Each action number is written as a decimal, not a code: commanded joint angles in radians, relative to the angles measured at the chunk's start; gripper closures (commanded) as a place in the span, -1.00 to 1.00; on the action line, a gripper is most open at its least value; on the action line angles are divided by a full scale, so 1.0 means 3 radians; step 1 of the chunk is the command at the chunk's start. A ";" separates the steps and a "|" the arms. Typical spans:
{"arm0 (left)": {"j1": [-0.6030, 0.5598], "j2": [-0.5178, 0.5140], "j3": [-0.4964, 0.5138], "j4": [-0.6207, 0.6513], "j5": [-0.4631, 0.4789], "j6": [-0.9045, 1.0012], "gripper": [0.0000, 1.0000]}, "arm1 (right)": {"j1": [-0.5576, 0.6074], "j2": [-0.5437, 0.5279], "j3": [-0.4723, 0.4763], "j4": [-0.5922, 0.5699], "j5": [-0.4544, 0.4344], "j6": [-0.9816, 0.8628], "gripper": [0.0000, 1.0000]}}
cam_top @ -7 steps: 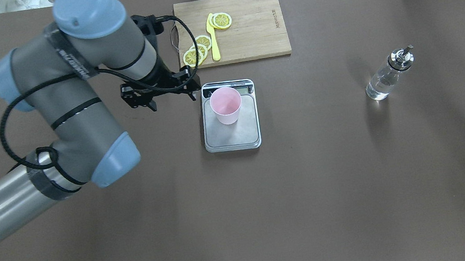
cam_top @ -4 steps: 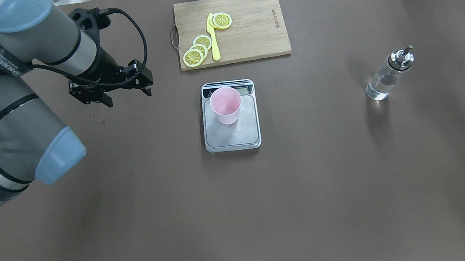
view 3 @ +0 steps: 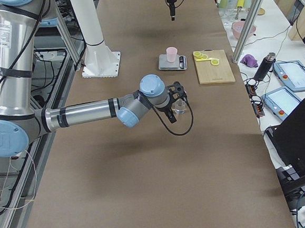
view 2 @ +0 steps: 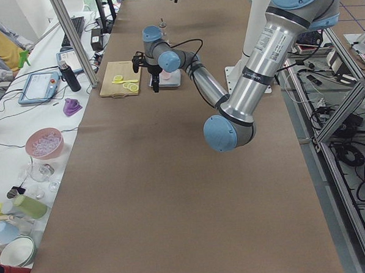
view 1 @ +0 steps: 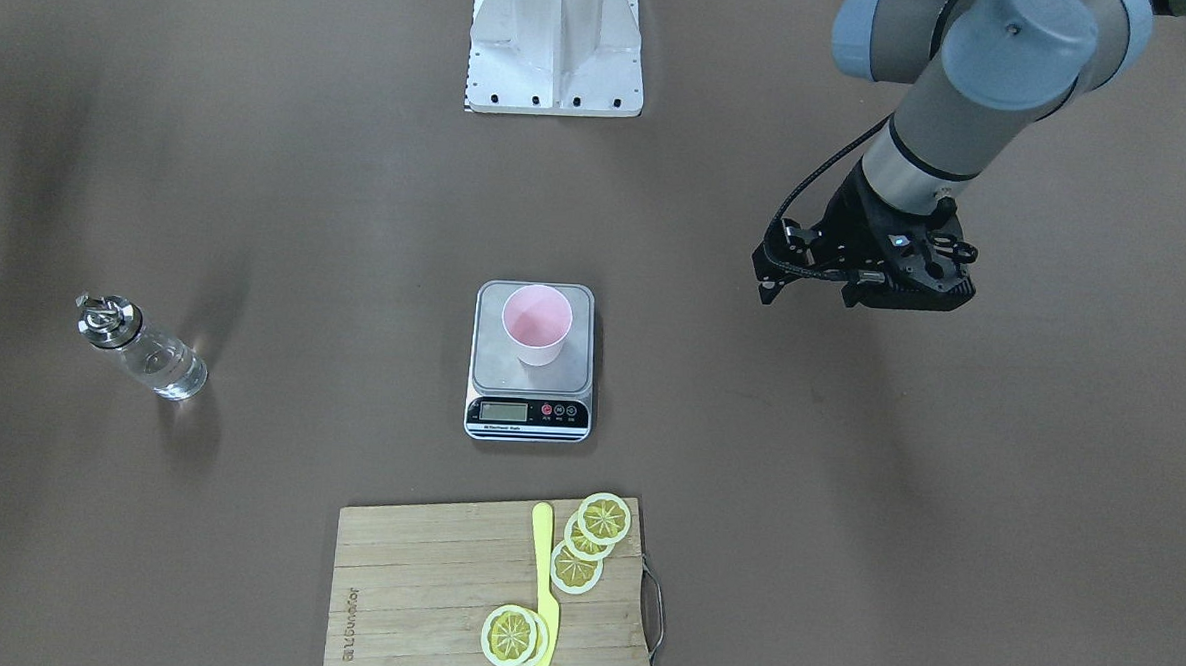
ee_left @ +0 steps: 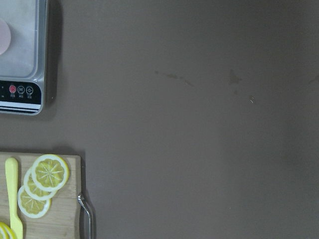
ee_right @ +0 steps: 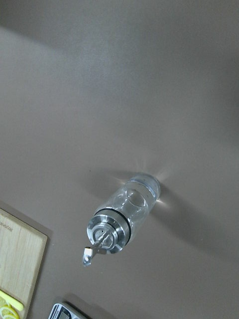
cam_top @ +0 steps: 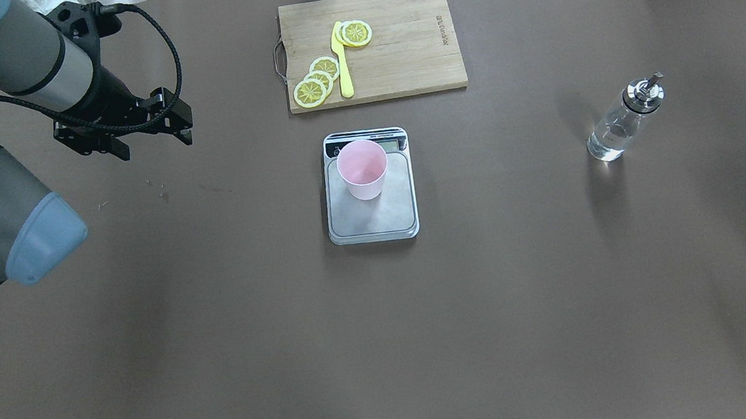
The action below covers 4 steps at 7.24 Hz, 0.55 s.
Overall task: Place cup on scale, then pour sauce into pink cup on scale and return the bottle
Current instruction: 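Move the right gripper to the glass sauce bottle while the left arm withdraws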
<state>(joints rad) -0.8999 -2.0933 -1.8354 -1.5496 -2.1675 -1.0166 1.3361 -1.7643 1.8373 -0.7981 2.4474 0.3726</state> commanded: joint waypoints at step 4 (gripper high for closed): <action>-0.0073 -0.0002 0.0008 0.0001 0.0005 0.0004 -0.91 | -0.0688 -0.0035 -0.0091 0.1129 -0.0807 0.0680 -0.96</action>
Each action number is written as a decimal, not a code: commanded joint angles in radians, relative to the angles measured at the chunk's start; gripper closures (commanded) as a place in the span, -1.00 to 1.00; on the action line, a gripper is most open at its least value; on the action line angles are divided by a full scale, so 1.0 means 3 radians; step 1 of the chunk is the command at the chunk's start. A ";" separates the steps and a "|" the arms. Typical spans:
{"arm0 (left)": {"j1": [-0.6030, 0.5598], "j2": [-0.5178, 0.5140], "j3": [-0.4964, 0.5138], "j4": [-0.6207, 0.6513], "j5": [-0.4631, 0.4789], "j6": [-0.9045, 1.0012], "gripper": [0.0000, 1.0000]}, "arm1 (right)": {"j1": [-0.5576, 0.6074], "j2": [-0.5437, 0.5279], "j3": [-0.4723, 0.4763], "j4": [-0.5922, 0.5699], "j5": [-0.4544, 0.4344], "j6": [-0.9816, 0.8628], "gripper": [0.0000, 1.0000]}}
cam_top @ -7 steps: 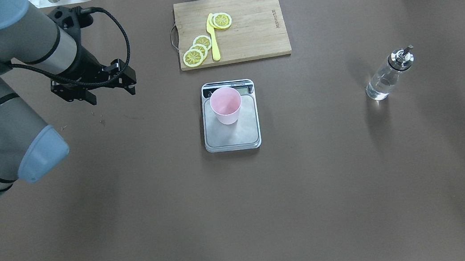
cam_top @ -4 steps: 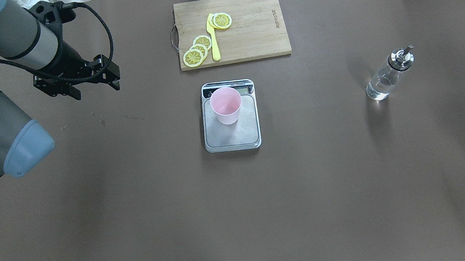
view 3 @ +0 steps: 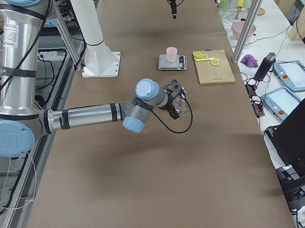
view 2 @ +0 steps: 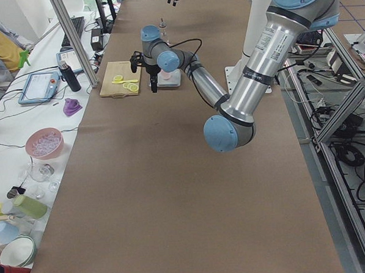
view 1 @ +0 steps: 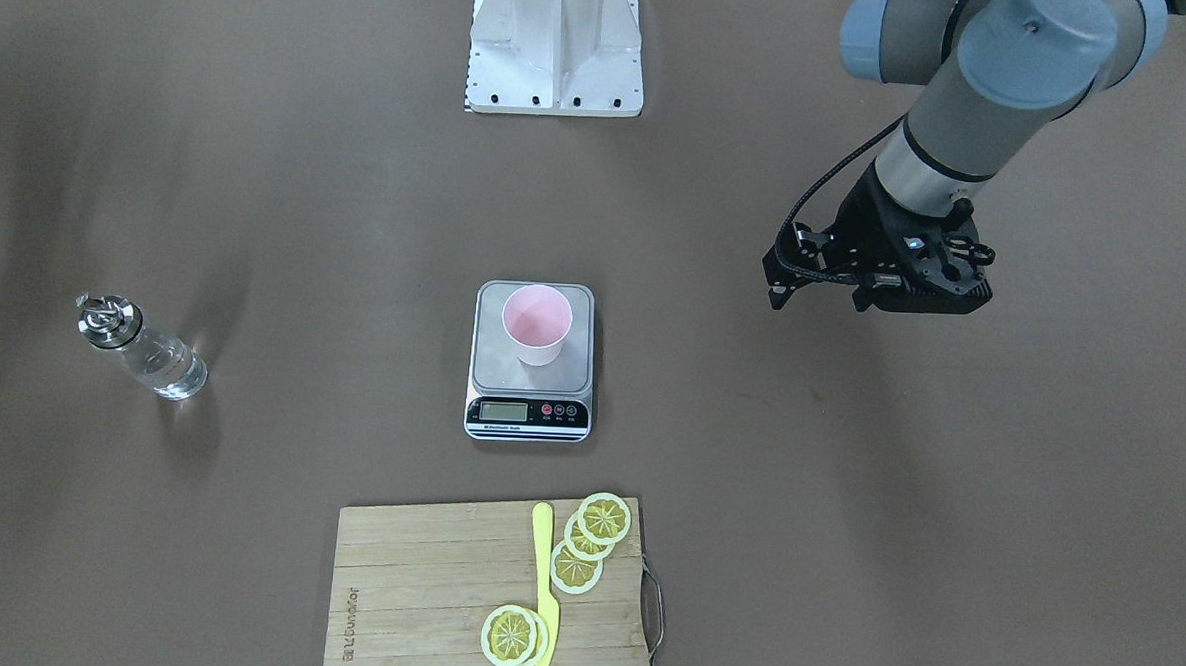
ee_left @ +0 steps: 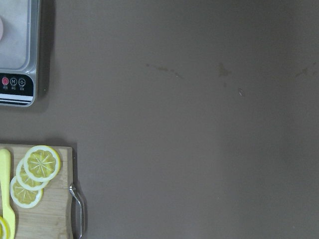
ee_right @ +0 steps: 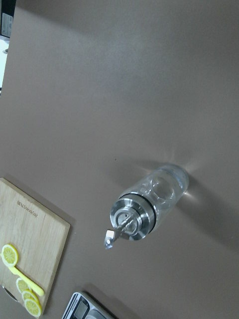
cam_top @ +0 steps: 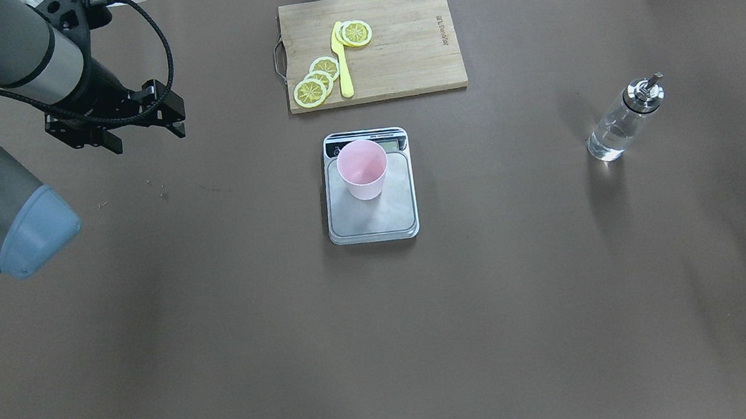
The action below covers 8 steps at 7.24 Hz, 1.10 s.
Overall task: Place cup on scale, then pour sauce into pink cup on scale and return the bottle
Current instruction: 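Move the right gripper to the glass sauce bottle while the left arm withdraws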
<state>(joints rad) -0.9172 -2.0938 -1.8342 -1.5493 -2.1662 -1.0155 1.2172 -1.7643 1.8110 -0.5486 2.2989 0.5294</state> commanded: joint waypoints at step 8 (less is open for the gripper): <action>-0.0103 -0.0031 0.0004 0.0102 0.0001 0.0005 -0.91 | -0.1105 -0.0050 -0.0013 0.0515 -0.1581 0.0577 -0.96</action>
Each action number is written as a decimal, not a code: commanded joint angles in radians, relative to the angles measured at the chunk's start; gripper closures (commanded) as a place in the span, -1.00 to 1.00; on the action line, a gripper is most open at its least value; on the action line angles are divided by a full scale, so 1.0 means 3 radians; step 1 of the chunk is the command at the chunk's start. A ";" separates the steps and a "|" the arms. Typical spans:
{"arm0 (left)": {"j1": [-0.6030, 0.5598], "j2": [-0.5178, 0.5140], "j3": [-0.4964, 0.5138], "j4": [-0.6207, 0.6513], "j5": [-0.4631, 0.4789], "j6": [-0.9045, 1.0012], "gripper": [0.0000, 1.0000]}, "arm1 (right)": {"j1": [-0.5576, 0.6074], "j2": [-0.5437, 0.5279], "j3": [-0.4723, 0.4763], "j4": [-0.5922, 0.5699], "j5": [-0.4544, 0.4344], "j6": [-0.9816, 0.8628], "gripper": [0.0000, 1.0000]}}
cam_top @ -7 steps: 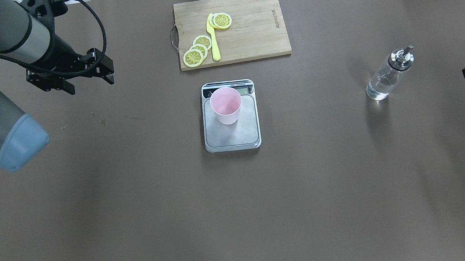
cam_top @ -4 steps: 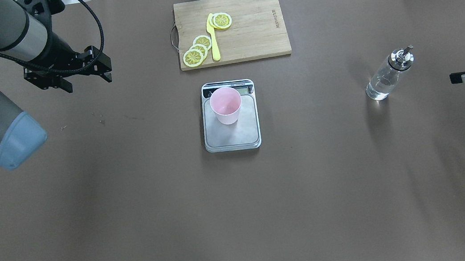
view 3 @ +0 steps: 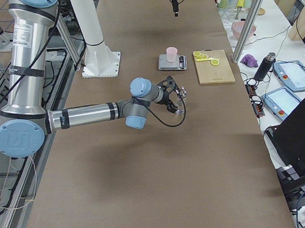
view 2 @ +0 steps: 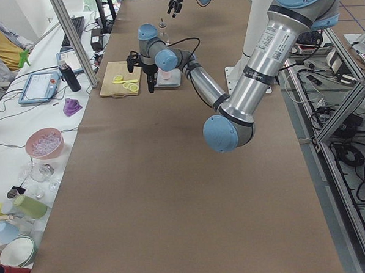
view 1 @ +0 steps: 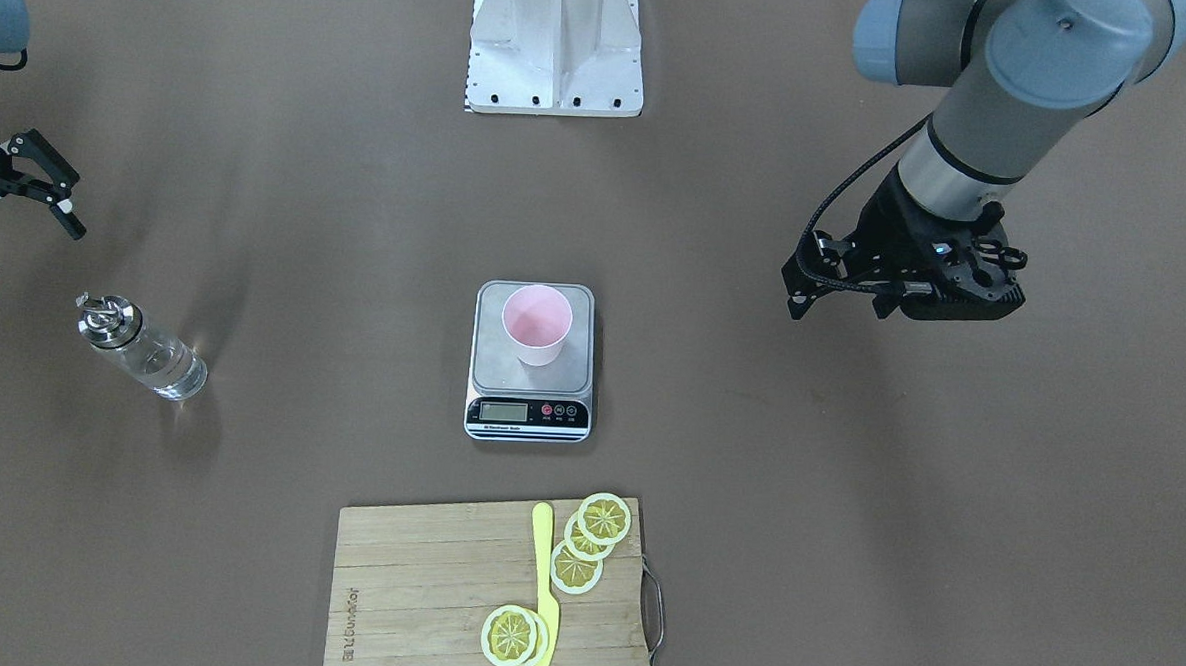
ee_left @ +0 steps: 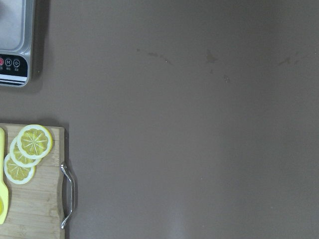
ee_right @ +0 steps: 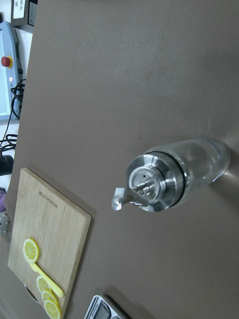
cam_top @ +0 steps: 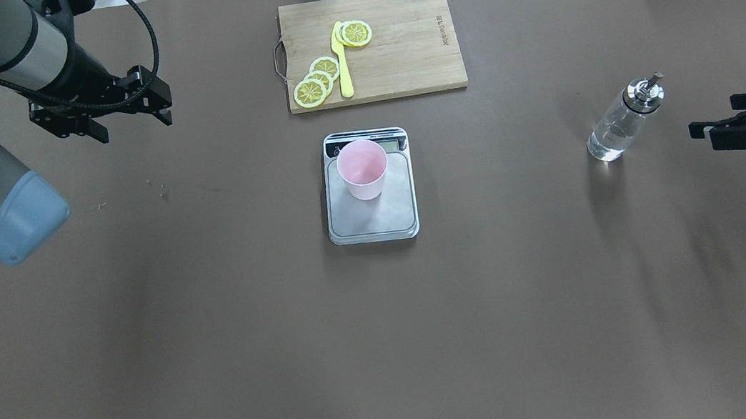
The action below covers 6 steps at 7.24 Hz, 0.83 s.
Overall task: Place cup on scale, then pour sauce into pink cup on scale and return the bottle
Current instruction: 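Move the right gripper to the glass sauce bottle while the left arm withdraws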
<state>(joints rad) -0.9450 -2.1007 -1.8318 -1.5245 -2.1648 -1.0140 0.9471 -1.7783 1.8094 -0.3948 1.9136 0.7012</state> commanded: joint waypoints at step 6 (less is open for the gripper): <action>-0.0051 -0.0013 -0.0010 0.0066 -0.0004 0.0000 -0.91 | -0.0365 0.0200 -0.0756 0.1082 -0.0555 -0.0011 -0.84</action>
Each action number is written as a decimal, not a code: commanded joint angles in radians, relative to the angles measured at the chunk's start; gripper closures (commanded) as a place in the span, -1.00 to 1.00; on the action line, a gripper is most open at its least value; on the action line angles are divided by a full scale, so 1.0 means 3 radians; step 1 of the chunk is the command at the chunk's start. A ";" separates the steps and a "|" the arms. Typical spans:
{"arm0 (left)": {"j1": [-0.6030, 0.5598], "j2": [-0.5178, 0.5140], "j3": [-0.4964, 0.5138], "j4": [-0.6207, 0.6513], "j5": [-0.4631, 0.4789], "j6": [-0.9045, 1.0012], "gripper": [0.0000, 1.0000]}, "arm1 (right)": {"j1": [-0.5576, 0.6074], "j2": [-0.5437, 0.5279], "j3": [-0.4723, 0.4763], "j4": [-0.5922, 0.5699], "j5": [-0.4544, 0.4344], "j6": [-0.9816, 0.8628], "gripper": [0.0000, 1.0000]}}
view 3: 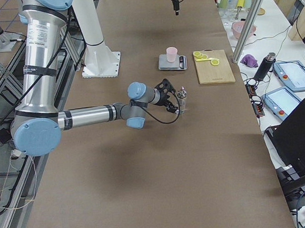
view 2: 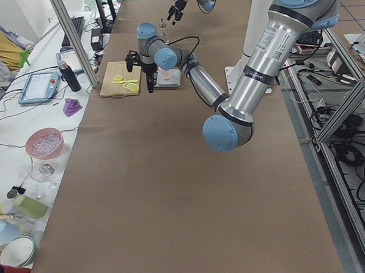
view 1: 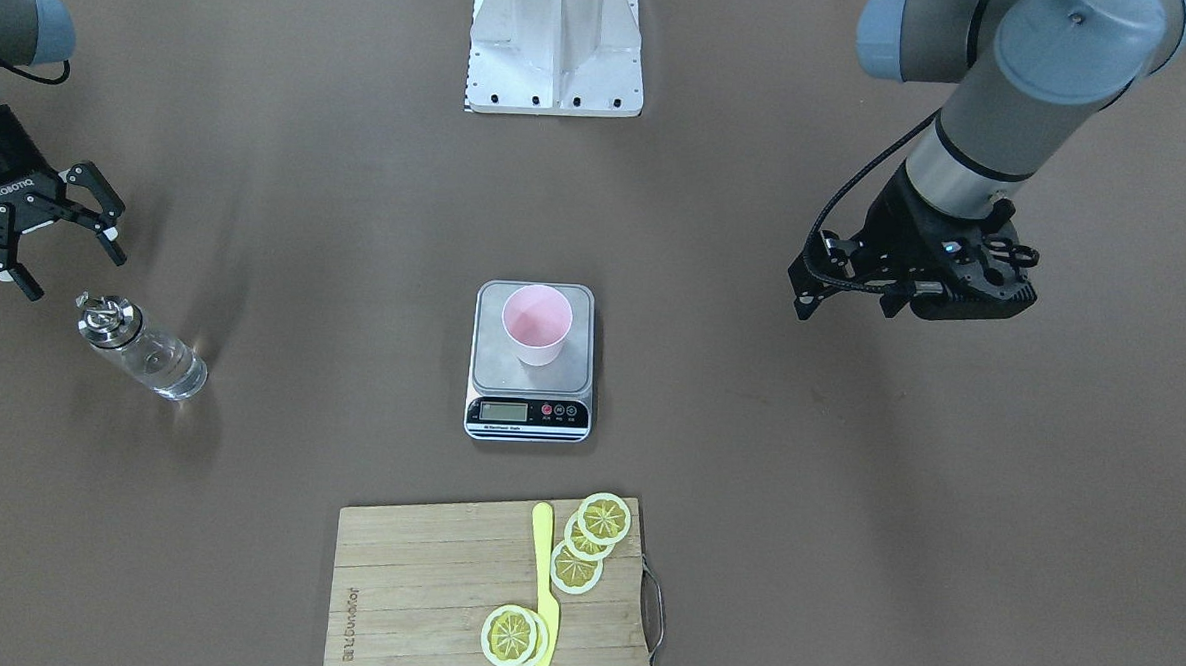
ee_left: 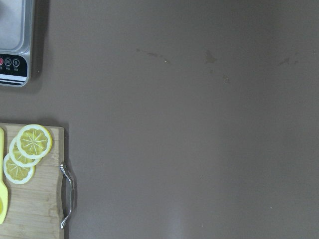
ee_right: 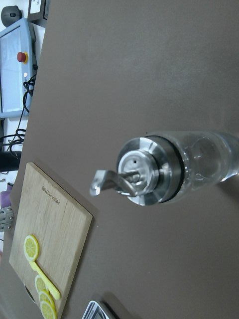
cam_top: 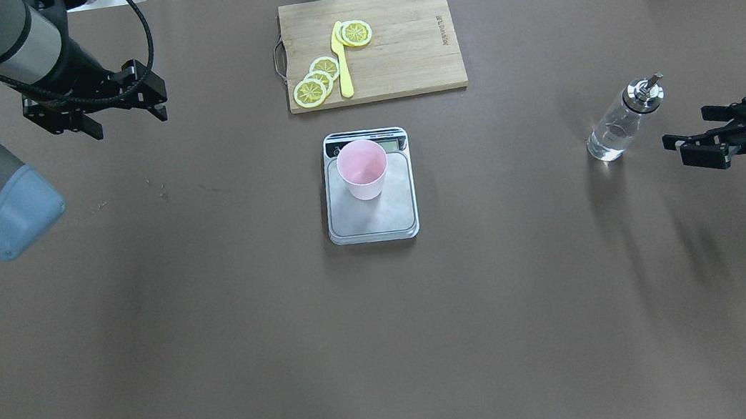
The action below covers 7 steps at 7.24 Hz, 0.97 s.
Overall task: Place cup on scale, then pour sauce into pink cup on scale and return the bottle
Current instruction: 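Move the right gripper to the glass sauce bottle while the left arm withdraws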
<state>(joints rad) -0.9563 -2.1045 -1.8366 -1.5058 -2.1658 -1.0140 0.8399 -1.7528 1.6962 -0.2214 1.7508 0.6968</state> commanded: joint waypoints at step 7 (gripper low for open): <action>-0.0008 -0.0005 0.0037 0.0003 0.0004 0.0000 -0.91 | -0.0044 0.0433 -0.0617 0.0590 -0.0078 -0.0277 -0.83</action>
<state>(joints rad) -0.9596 -2.1059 -1.8293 -1.5048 -2.1657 -1.0140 0.8307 -1.6283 1.5138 -0.0459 1.7303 0.6201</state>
